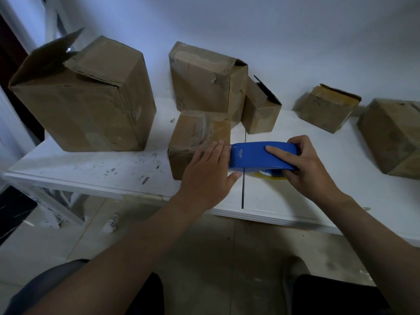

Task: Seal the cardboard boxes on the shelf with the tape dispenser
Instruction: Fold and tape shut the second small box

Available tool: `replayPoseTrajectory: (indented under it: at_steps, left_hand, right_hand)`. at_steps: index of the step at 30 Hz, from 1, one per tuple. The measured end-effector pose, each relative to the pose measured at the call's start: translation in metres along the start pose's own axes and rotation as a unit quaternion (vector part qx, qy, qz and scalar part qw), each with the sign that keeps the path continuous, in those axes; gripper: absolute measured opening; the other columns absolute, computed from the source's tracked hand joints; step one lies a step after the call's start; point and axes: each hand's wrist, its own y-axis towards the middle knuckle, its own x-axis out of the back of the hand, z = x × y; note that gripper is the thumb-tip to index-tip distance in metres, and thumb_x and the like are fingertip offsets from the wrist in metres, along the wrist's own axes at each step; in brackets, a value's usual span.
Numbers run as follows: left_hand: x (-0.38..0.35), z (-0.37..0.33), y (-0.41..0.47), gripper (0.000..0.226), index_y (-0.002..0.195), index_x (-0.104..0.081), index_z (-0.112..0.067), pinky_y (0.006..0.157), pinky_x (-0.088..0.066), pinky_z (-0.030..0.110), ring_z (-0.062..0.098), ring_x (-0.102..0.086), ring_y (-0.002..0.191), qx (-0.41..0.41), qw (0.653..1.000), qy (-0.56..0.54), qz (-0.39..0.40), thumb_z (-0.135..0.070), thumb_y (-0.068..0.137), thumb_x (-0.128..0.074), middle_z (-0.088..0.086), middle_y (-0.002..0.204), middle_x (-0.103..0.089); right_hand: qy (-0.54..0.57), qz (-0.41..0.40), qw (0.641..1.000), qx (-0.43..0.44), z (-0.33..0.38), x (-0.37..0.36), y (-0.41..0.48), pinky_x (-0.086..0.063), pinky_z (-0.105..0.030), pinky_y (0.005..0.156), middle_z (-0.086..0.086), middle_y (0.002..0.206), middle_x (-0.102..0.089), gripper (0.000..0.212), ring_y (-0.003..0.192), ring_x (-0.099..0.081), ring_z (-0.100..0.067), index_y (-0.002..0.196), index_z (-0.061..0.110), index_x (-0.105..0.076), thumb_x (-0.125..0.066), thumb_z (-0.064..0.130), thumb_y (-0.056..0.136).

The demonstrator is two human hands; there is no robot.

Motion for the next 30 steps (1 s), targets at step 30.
replayPoseTrajectory:
  at_steps: [30]
  left_hand:
    - [0.004,0.058,0.063,0.072,0.16,-0.004,-0.008,0.125,0.001,0.05,0.023,0.001,0.155,0.102,0.991,0.006,0.086,-0.053,0.104,-0.012,0.01,0.168,-0.004]
  right_hand:
    - [0.01,0.024,1.0,-0.012,-0.006,-0.008,-0.003,-0.04,-0.027,0.097,-0.014,0.122,-0.039,0.069,0.11,-0.038,-0.016,0.145,0.023,-0.054,-0.071,-0.004,0.084]
